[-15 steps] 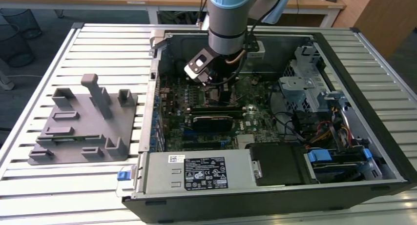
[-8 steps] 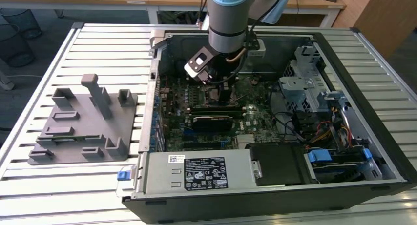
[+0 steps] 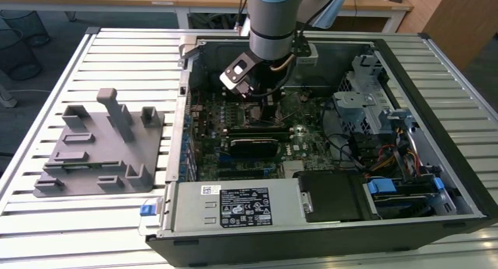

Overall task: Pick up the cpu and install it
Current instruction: 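Place the cpu into insertion slot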

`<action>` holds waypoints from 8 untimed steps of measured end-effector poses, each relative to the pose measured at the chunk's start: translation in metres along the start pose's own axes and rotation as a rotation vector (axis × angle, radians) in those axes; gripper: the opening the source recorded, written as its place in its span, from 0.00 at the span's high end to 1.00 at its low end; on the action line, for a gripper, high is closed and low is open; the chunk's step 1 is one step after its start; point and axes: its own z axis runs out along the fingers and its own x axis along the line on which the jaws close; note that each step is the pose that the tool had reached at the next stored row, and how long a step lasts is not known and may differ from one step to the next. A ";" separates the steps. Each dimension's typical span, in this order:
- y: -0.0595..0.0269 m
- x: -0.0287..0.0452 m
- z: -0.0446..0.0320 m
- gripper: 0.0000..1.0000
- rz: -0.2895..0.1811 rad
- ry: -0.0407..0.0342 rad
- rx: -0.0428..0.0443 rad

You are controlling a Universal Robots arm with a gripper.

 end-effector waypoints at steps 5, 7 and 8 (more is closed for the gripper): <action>0.0001 0.0001 -0.0031 0.59 0.000 0.0000 0.0007; 0.0001 0.0001 -0.0039 0.64 0.000 0.0000 0.0010; 0.0002 0.0002 -0.0042 0.70 0.000 0.0001 0.0010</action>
